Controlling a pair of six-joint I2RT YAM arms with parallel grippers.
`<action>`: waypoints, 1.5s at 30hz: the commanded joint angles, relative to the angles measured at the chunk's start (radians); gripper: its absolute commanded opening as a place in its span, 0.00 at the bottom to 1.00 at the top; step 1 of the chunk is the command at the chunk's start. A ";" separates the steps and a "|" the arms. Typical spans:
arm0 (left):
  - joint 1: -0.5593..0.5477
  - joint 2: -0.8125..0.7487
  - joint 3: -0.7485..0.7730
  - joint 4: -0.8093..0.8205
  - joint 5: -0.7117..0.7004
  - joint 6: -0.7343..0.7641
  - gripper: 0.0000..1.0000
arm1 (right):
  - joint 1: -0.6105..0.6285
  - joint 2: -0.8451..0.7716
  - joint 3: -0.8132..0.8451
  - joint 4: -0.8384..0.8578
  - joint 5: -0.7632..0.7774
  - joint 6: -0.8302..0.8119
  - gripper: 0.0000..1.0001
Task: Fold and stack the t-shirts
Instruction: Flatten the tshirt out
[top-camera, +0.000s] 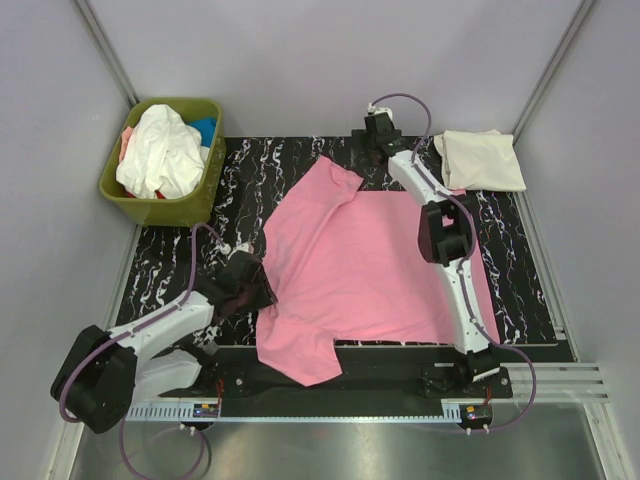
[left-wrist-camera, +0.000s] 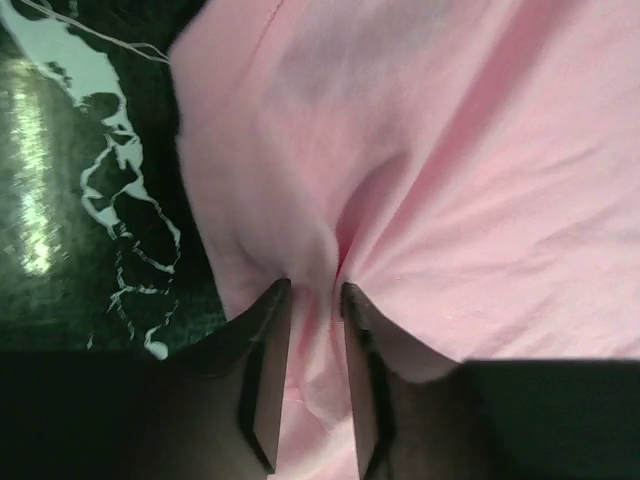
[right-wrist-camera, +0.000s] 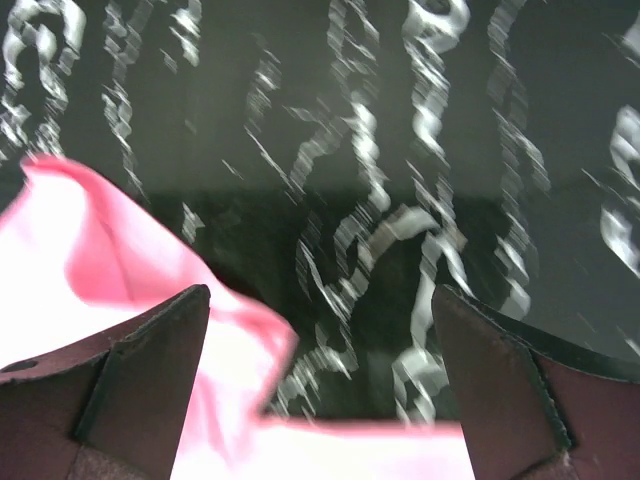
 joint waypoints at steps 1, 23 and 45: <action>-0.017 -0.034 0.138 -0.187 -0.143 0.044 0.43 | -0.007 -0.259 -0.112 -0.004 0.032 0.050 1.00; 0.207 1.074 1.412 -0.219 0.147 0.323 0.61 | 0.088 -0.884 -1.158 0.085 -0.120 0.291 0.97; 0.394 1.502 1.944 -0.522 0.156 0.375 0.68 | 0.085 -1.004 -1.344 0.065 -0.061 0.300 0.99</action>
